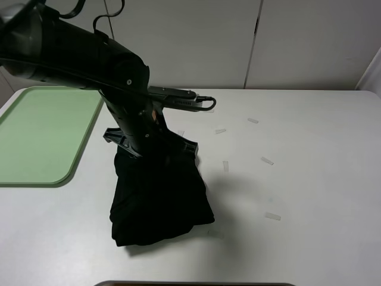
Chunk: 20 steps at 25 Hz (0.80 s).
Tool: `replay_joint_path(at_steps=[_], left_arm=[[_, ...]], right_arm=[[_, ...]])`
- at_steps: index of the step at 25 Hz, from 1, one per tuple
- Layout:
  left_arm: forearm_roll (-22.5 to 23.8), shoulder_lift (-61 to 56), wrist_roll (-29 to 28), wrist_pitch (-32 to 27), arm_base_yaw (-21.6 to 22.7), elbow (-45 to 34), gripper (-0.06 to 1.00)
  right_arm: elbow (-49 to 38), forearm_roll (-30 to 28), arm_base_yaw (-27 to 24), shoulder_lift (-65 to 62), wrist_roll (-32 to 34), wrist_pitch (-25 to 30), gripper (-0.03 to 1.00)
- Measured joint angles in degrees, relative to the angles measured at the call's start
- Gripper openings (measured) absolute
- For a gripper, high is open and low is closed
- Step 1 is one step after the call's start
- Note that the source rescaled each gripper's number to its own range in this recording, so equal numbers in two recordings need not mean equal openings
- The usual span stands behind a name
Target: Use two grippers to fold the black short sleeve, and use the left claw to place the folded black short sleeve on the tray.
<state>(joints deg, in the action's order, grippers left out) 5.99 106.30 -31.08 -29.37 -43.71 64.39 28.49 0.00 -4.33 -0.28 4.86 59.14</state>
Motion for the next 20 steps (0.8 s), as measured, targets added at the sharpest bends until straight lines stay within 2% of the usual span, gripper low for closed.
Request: replay_joint_path(at_steps=[3, 5, 6, 9, 12, 15, 20], left_arm=[[0.1, 1.1, 0.1, 5.5, -0.2, 0.0, 0.75], [0.0, 1.7, 0.9, 8.4, -0.2, 0.0, 0.90], [0.0, 1.9, 1.2, 9.9, -0.2, 0.0, 0.94], [0.0, 1.8, 1.6, 13.1, -0.2, 0.4, 0.98], [0.0, 1.0, 1.7, 12.8, -0.2, 2.6, 0.99], [0.0, -0.9, 1.8, 7.3, -0.2, 6.0, 1.00], [0.2, -5.6, 1.8, -8.7, 0.2, 9.6, 1.00]], right_arm=[[0.0, 0.0, 0.0, 0.0, 0.0, 0.0, 1.00], [0.0, 0.0, 0.0, 0.0, 0.0, 0.0, 1.00], [0.0, 0.0, 0.0, 0.0, 0.0, 0.0, 1.00], [0.0, 0.0, 0.0, 0.0, 0.0, 0.0, 1.00], [0.0, 0.0, 0.0, 0.0, 0.0, 0.0, 1.00], [0.0, 0.0, 0.0, 0.0, 0.0, 0.0, 1.00], [0.0, 0.0, 0.0, 0.0, 0.0, 0.0, 1.00]])
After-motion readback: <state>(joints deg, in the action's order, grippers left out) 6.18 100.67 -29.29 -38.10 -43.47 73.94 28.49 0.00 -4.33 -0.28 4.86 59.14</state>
